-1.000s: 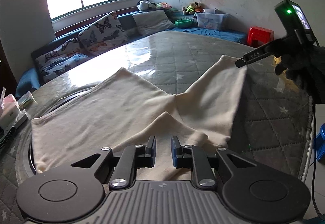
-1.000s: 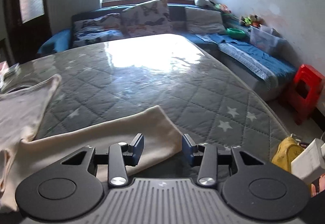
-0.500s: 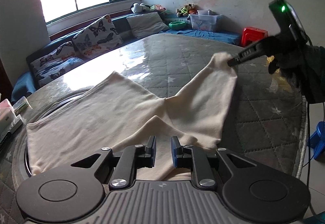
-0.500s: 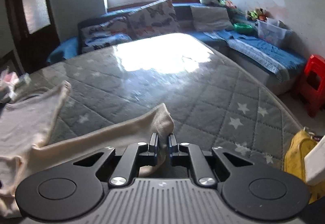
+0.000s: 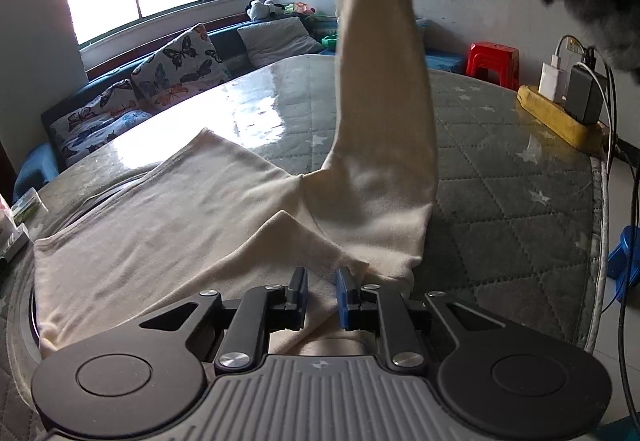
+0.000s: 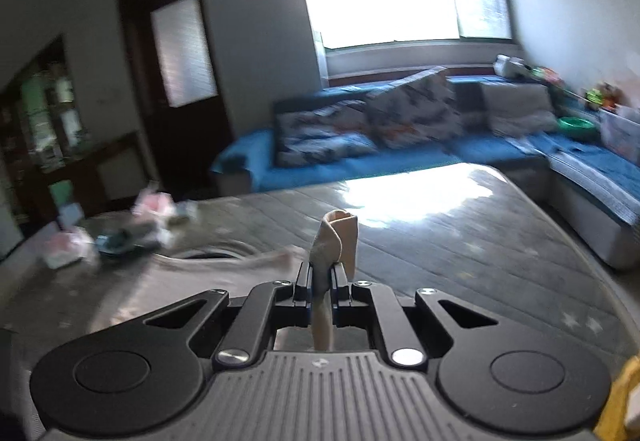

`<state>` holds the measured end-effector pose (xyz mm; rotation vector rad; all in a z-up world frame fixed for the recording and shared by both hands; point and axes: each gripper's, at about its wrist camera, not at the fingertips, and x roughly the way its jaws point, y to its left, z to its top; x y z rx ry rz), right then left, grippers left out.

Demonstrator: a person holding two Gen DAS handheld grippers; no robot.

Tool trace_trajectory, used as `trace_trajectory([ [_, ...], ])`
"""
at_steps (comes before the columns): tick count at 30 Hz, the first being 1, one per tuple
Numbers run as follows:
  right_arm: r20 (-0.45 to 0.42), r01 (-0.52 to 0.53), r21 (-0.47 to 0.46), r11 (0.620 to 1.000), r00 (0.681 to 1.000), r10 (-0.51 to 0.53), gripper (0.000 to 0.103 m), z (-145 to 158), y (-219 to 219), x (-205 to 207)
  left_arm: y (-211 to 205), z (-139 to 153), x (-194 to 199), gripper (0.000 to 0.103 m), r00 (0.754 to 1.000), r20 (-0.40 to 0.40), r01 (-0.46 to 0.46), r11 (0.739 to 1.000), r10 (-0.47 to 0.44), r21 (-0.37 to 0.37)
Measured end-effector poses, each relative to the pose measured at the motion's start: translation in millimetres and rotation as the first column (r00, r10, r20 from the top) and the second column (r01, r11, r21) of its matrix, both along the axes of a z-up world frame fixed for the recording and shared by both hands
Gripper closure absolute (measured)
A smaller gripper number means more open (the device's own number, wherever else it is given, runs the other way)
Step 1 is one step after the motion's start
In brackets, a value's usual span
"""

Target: Fold clothes

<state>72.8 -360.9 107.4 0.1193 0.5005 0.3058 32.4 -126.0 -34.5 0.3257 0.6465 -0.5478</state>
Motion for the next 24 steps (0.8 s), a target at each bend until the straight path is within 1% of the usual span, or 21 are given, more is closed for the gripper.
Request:
trace_trajectory([
  [4,0.022,-0.098,0.015,0.995,0.995,0.098,0.096,19.5,30.4,-2.9,9.0,8.9,-3.1,0.084,1.000,0.016,-0.015,0.999,0.015,-0.029],
  [6,0.033,-0.156,0.003,0.988,0.987,0.156,0.096,27.4,51.2,-4.6,20.8,16.7,-7.2,0.079,0.999,0.038,-0.035,0.998,0.037,-0.044],
  [7,0.040,-0.185,-0.005,0.983,0.982,0.185,0.096,31.3,62.2,-5.6,27.0,20.0,-9.2,0.076,0.998,0.050,-0.047,0.998,0.049,-0.049],
  [11,0.046,-0.289,-0.021,0.957,0.956,0.290,0.096,38.1,101.2,-8.7,58.6,30.1,-18.2,0.076,0.990,0.082,-0.111,0.992,0.116,-0.063],
  [13,0.041,-0.330,-0.033,0.943,0.943,0.331,0.096,37.7,119.0,-10.4,79.0,32.1,-24.3,0.076,0.982,0.096,-0.160,0.985,0.166,-0.067],
  [18,-0.008,-0.426,-0.075,0.901,0.904,0.427,0.096,22.5,165.9,-11.3,126.0,28.9,-39.0,0.076,0.953,0.093,-0.281,0.956,0.288,-0.081],
  [21,-0.061,-0.472,-0.105,0.875,0.882,0.468,0.096,2.5,191.9,-11.9,151.0,27.0,-48.3,0.074,0.928,0.082,-0.354,0.930,0.362,-0.101],
  [24,-0.113,-0.509,-0.130,0.851,0.860,0.497,0.095,-19.2,212.6,-13.4,167.2,25.5,-55.3,0.073,0.908,0.072,-0.402,0.908,0.412,-0.117],
])
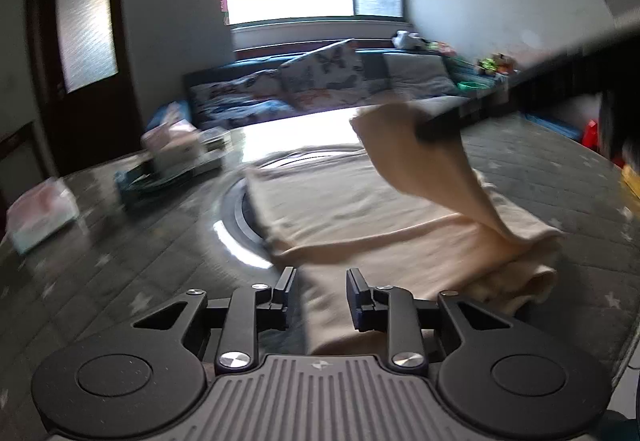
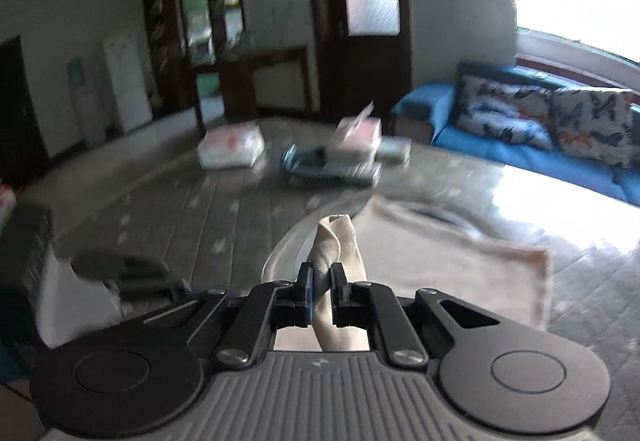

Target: Fold clothes

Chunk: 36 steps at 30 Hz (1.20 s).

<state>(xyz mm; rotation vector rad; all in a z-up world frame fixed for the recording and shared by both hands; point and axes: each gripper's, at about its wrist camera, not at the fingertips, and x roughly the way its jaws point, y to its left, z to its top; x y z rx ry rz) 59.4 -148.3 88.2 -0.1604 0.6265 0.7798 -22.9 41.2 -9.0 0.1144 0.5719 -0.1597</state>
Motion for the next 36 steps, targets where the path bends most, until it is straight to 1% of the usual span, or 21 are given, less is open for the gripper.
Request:
trace_trajectory([
  [3,-0.042,-0.027,-0.042,0.999,0.999,0.026,0.095,-25.6,17.3,-2.3,12.5,-1.8,-4.3,0.073,0.999,-0.007,-0.036,0.999,0.036,-0.008],
  [5,-0.055,-0.040,-0.061,0.997,0.998,0.037,0.094,-37.9,25.6,-2.2,17.1,-2.7,-6.5,0.073,0.999,-0.012,-0.049,0.999,0.049,-0.014],
  [7,-0.087,-0.066,-0.066,0.996,0.994,0.060,0.088,-48.1,31.6,-1.5,18.5,-3.3,-6.8,0.073,0.998,-0.015,-0.053,0.998,0.053,-0.013],
  [8,-0.101,-0.078,-0.068,0.995,0.992,0.071,0.086,-52.6,34.5,-1.5,18.7,-3.6,-6.9,0.073,0.998,-0.016,-0.054,0.998,0.054,-0.012],
  [10,-0.112,-0.097,-0.075,0.992,0.990,0.088,0.086,-57.2,39.4,-4.5,18.5,-2.2,-7.0,0.073,0.999,-0.016,-0.050,0.999,0.050,-0.016],
  [12,-0.106,-0.108,-0.082,0.991,0.989,0.099,0.086,-54.4,37.0,-7.9,16.9,-0.9,-4.9,0.073,0.999,-0.014,-0.040,0.999,0.039,-0.016],
  [15,-0.085,-0.104,-0.093,0.990,0.992,0.096,0.086,-45.8,23.0,-11.7,8.8,0.0,-0.1,0.073,1.000,-0.011,-0.008,1.000,0.008,-0.016],
  [19,-0.058,-0.030,-0.146,0.989,0.998,0.022,0.086,-41.2,-6.0,-3.3,-5.9,-2.6,11.3,0.073,0.999,-0.018,0.033,0.999,-0.033,0.000],
  [24,-0.070,0.092,-0.206,0.974,0.992,-0.108,0.086,-54.0,-48.7,21.3,-16.8,-3.5,31.9,0.073,0.998,-0.029,0.052,0.999,-0.051,0.017],
  [28,-0.068,0.142,-0.228,0.963,0.985,-0.161,0.086,-61.9,-73.1,34.3,-13.6,-6.4,50.3,0.073,0.997,-0.056,0.047,0.999,-0.046,0.019],
  [32,-0.067,0.148,-0.221,0.964,0.984,-0.167,0.084,-64.9,-83.3,44.9,-13.1,-12.1,61.7,0.073,0.995,-0.080,0.069,0.997,-0.067,0.028],
  [34,-0.056,0.131,-0.227,0.965,0.988,-0.147,0.077,-66.5,-83.8,49.4,-12.5,-15.4,63.7,0.073,0.993,-0.095,0.073,0.997,-0.070,0.027],
  [36,-0.047,0.114,-0.234,0.965,0.991,-0.128,0.077,-68.5,-82.7,53.5,-11.9,-17.5,64.9,0.073,0.992,-0.101,0.076,0.997,-0.073,0.027],
])
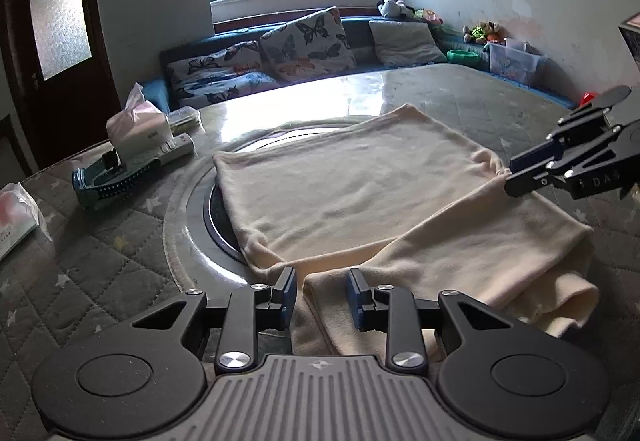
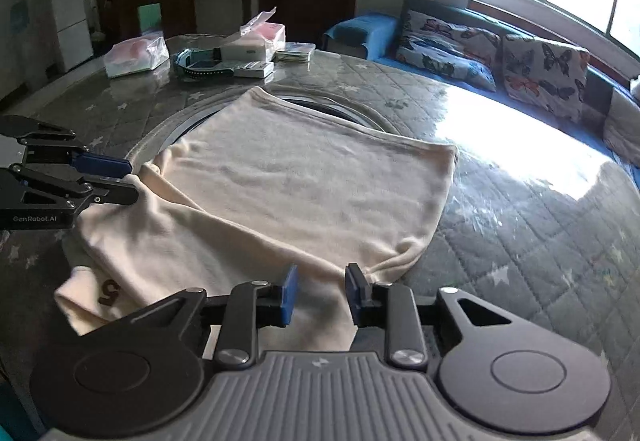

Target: Fold clothes

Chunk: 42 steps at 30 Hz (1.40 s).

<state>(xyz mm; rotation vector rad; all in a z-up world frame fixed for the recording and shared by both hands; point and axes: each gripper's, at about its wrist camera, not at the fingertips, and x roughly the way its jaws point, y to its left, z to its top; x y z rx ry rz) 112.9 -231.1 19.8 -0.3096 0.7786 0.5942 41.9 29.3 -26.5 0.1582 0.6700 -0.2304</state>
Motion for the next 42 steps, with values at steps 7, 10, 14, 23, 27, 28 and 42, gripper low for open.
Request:
trace_trajectory([
  [7,-0.017,-0.057,-0.001,0.998,0.998,0.057,0.078,-9.9,1.7,16.5,1.3,-2.8,2.9,0.088,1.000,-0.004,0.024,1.000,-0.024,0.001],
  [10,-0.027,-0.077,0.005,0.997,0.997,0.077,0.085,-11.8,2.5,17.4,3.2,1.2,0.6,0.095,1.000,0.020,0.017,1.000,-0.017,0.003],
  [14,-0.002,-0.075,-0.003,0.997,0.997,0.075,0.096,-8.8,3.1,12.4,2.4,12.2,-3.6,0.095,0.997,0.082,0.014,1.000,-0.015,0.010],
  [23,0.023,-0.018,0.012,1.000,1.000,0.018,0.090,-8.4,-2.0,12.2,8.7,3.6,11.4,0.079,1.000,0.010,-0.030,0.999,0.030,0.011],
  [27,0.037,-0.026,0.029,0.999,0.999,0.024,0.089,0.4,-3.4,5.9,10.4,17.1,5.2,0.080,0.997,0.060,-0.052,0.999,0.052,-0.002],
  [28,0.034,-0.032,0.040,0.999,0.999,0.031,0.089,1.5,-1.4,4.9,8.8,20.0,4.2,0.082,0.996,0.070,-0.046,0.999,0.046,-0.010],
  [42,-0.023,-0.128,0.099,0.987,0.991,0.131,0.087,-9.8,42.7,-4.6,-11.2,4.4,15.2,0.085,0.999,0.008,0.041,0.999,-0.041,-0.020],
])
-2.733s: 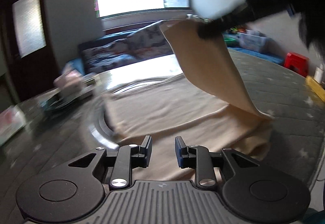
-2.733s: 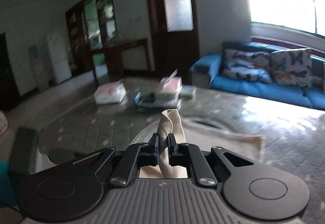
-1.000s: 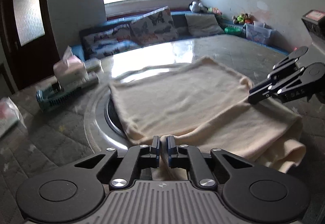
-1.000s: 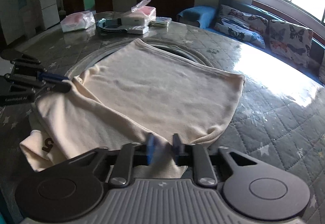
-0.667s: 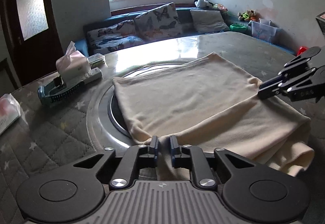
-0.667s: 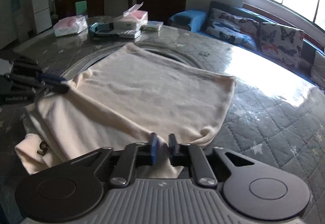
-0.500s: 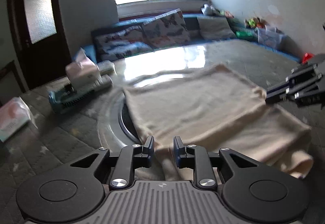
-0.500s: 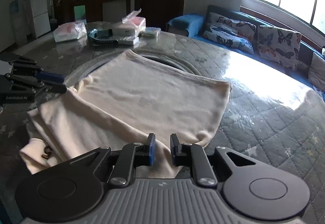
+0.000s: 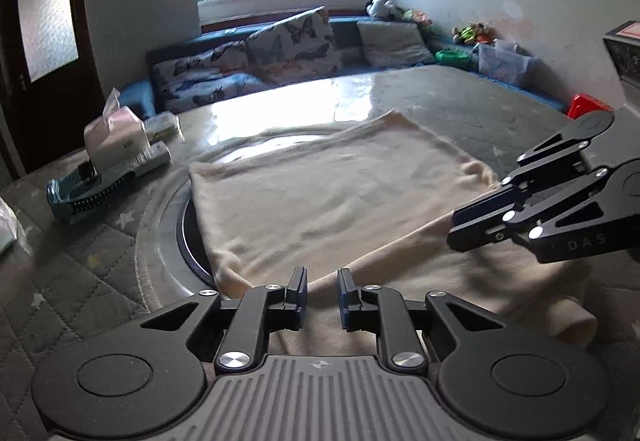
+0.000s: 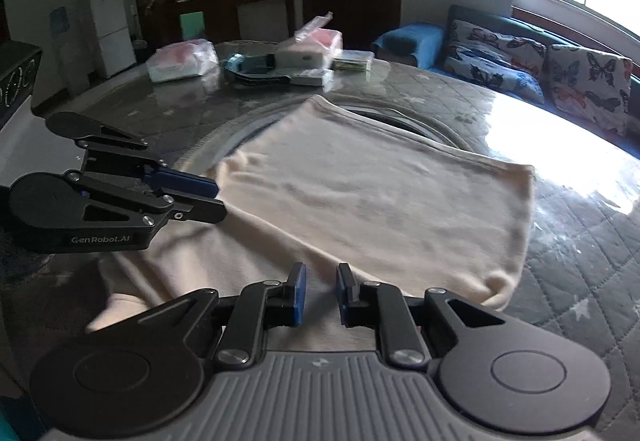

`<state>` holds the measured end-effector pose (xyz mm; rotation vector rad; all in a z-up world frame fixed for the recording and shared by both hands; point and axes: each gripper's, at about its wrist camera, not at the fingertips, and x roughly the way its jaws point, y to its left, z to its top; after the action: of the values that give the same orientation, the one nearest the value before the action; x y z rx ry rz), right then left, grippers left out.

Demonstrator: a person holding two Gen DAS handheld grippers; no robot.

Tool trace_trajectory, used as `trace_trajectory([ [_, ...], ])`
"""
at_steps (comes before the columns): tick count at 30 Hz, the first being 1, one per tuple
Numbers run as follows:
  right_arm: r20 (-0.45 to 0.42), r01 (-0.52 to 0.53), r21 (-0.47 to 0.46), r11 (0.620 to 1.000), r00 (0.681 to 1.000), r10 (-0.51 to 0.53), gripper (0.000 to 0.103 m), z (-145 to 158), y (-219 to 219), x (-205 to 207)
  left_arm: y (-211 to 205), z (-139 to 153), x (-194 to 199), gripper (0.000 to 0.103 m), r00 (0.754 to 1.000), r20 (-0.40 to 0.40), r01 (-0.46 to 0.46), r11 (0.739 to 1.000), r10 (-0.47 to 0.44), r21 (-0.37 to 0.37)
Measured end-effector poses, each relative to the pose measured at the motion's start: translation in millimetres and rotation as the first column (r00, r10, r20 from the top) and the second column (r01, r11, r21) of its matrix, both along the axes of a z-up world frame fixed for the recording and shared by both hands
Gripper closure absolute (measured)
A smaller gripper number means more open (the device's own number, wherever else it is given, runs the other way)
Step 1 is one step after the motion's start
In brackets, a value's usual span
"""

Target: Fold clothes

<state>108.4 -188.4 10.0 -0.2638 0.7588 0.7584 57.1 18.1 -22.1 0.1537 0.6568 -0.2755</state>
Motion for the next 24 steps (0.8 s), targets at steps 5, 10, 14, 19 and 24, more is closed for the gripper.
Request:
trace_trajectory([
  [5,0.003,-0.072,0.021,0.997,0.997,0.072,0.087,5.4,14.4,-16.4,7.3,-0.8,-18.3,0.085,1.000,0.016,0.022,0.999,-0.023,0.037],
  [10,-0.010,-0.156,0.017,0.988,0.988,0.156,0.087,-0.4,40.1,-31.7,9.8,-6.2,-33.6,0.084,0.999,0.013,0.043,0.996,-0.044,0.076],
  [14,-0.017,-0.217,-0.006,0.976,0.976,0.216,0.087,-5.9,56.5,-43.7,14.1,-4.7,-41.8,0.083,0.999,0.019,0.041,0.996,-0.042,0.083],
  [19,-0.009,-0.217,0.001,0.976,0.976,0.217,0.087,-1.1,56.9,-47.0,16.3,-4.7,-48.7,0.083,0.999,0.022,0.040,0.996,-0.042,0.080],
  [24,-0.030,-0.204,-0.001,0.979,0.979,0.203,0.087,1.9,44.0,-48.1,16.4,-3.0,-53.7,0.083,0.999,0.030,0.033,0.995,-0.036,0.091],
])
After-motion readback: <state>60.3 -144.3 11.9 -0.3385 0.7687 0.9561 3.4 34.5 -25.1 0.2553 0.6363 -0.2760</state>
